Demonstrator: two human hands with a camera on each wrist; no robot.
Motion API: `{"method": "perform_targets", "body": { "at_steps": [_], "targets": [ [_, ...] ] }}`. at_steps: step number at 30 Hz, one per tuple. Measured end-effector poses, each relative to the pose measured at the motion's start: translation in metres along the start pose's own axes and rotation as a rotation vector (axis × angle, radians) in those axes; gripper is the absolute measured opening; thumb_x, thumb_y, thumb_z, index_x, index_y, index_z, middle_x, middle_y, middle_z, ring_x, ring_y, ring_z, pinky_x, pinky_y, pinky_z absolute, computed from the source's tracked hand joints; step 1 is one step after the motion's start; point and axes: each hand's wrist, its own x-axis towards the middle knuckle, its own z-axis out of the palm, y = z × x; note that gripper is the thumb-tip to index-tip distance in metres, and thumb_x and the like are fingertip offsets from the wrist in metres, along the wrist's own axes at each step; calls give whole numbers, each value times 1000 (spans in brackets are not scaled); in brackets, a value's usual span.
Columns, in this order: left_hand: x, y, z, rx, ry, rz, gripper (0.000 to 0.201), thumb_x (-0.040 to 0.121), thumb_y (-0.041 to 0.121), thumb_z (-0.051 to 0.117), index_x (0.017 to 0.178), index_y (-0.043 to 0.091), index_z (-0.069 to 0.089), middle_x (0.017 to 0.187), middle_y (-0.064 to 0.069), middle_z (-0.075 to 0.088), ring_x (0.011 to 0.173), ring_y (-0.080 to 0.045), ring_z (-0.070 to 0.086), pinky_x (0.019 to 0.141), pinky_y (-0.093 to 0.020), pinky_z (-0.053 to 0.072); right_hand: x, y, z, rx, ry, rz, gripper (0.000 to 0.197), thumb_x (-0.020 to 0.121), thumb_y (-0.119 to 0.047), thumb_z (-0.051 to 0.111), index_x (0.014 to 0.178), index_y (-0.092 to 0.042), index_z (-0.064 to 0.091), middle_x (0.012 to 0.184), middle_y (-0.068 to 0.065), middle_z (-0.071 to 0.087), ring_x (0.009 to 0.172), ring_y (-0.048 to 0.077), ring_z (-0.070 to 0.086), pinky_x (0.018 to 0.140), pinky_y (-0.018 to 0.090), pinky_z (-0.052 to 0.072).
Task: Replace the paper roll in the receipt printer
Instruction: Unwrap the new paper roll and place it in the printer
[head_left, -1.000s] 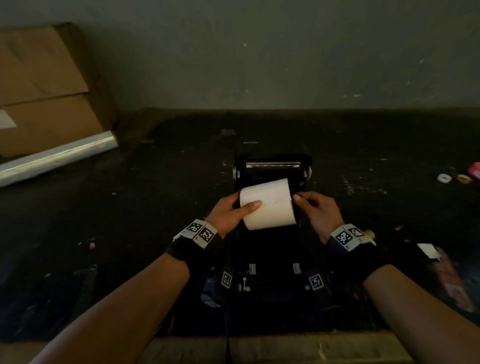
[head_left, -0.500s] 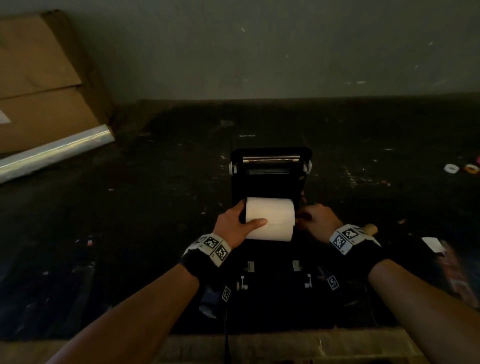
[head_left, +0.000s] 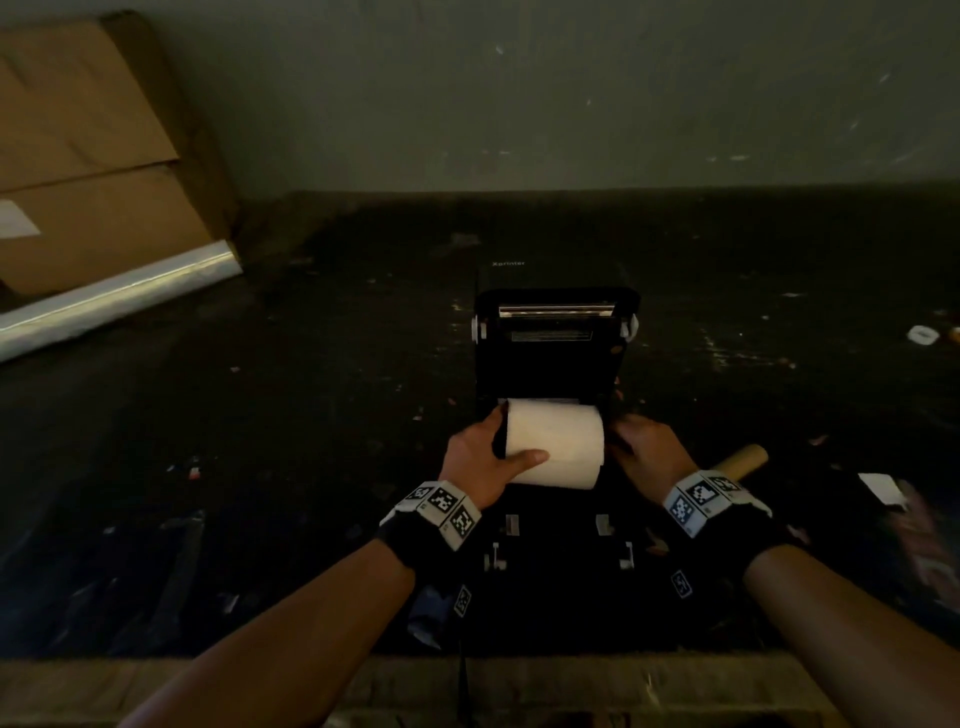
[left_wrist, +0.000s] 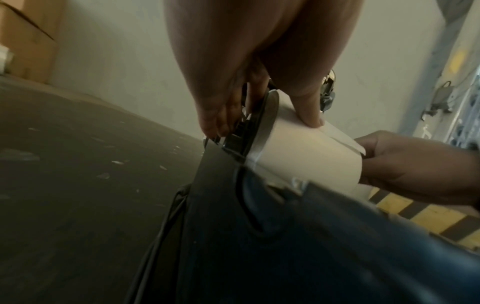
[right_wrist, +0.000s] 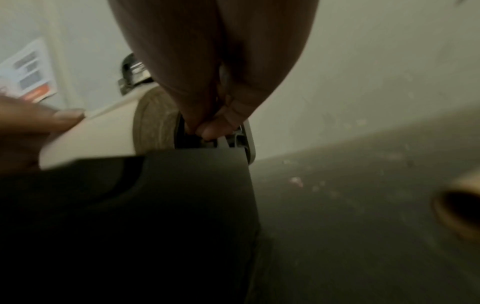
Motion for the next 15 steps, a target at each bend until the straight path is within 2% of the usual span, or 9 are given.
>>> {"method": "perform_targets", "body": {
  "at_steps": [3,7,12,15],
  "targets": [
    [1,-3,2,29,-6,9,81,79,44,68,146,19,32,139,-6,53,128,-21,48,104,-22,33,0,0,0,-29,-27,4,22,87,-6,52,102,6,62,112,25,59,105,35,57,91,33,39],
    [-1,-9,9,87,-30,11,69,76,40,73,134,13,47,129,-8,60,119,-22,55,96,-20,37,-2,-2,-1,-37,-40,29,20,85,-4,52,99,8,61,112,25,57,106,34,56,90,31,38],
    [-3,-12,12,144,-50,16,72,77,42,70,138,13,42,133,-10,53,124,-24,48,103,-26,34,-5,-6,-2,-35,-40,40,20,84,-4,53,99,8,61,114,24,55,107,34,54,90,29,38],
    [-1,-13,11,205,-59,-3,77,74,52,67,137,15,43,132,-10,52,123,-26,48,105,-35,39,-7,-7,-1,-47,-35,61,21,86,-8,51,99,4,62,113,21,57,105,33,56,89,30,40]
  ]
}}
